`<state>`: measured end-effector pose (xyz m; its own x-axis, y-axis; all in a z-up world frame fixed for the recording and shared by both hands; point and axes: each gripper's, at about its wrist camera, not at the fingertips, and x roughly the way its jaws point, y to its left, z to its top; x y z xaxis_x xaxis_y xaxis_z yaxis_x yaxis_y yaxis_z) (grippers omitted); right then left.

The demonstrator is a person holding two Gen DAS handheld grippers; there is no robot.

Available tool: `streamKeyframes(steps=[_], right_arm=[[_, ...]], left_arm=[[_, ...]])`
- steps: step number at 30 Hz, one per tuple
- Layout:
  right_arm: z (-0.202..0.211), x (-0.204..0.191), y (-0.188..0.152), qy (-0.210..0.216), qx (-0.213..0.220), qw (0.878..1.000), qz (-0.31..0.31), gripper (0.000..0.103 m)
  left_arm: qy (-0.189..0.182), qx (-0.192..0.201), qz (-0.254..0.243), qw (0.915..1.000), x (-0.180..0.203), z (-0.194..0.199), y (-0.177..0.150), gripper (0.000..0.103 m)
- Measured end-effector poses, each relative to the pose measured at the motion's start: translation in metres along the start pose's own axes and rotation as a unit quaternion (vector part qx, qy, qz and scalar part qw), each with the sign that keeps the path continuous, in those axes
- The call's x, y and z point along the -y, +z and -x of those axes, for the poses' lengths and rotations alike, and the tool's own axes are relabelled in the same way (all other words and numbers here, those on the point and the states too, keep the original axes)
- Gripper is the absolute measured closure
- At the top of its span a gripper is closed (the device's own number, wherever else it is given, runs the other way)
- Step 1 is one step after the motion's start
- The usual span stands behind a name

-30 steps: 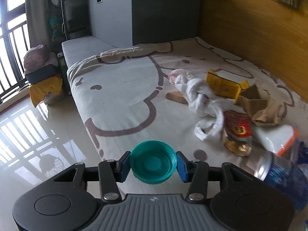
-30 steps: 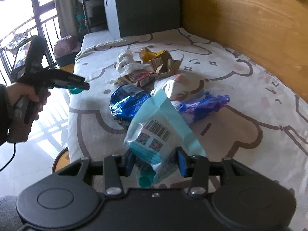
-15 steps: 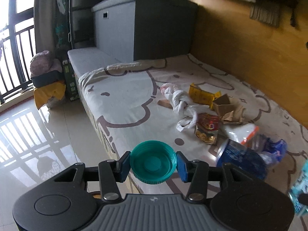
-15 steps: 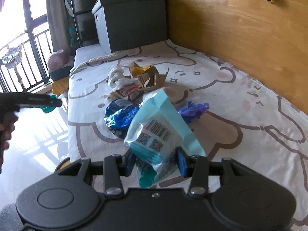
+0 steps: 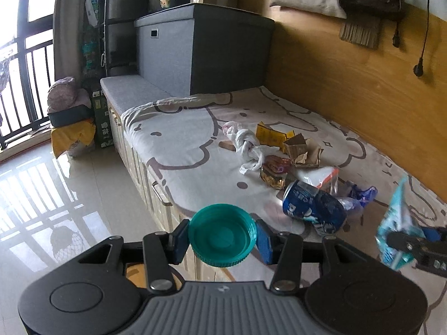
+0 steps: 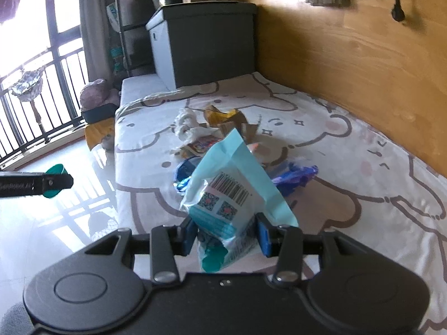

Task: Collect trash
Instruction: 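Carry the teal cap and light-blue bag with both tools toward the yellow bin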

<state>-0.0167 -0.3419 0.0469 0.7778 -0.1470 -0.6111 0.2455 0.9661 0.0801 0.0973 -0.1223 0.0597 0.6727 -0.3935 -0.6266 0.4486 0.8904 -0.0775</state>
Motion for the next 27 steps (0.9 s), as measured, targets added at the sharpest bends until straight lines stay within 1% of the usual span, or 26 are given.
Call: streamKeyframes(steps=[3, 7, 16, 27], right_arm=[[-0.002, -0.012, 0.003, 0.013, 0.001, 1.000, 0.005, 0.058], [-0.007, -0.034, 0.006, 0.028, 0.000, 0.999, 0.017, 0.058], [-0.027, -0.083, 0.006, 0.068, -0.014, 0.997, 0.044, 0.058], [-0.061, -0.139, 0.000, 0.102, -0.044, 0.991, 0.075, 0.058]], left_arm=[[0.004, 0.002, 0.006, 1.0000, -0.005, 0.010, -0.007, 0.053], [0.020, 0.007, 0.017, 0.9996, -0.016, 0.023, -0.014, 0.053], [0.052, 0.010, 0.064, 0.9965, -0.052, 0.042, -0.032, 0.053], [0.100, -0.007, 0.102, 0.9897, -0.094, 0.052, -0.056, 0.053]])
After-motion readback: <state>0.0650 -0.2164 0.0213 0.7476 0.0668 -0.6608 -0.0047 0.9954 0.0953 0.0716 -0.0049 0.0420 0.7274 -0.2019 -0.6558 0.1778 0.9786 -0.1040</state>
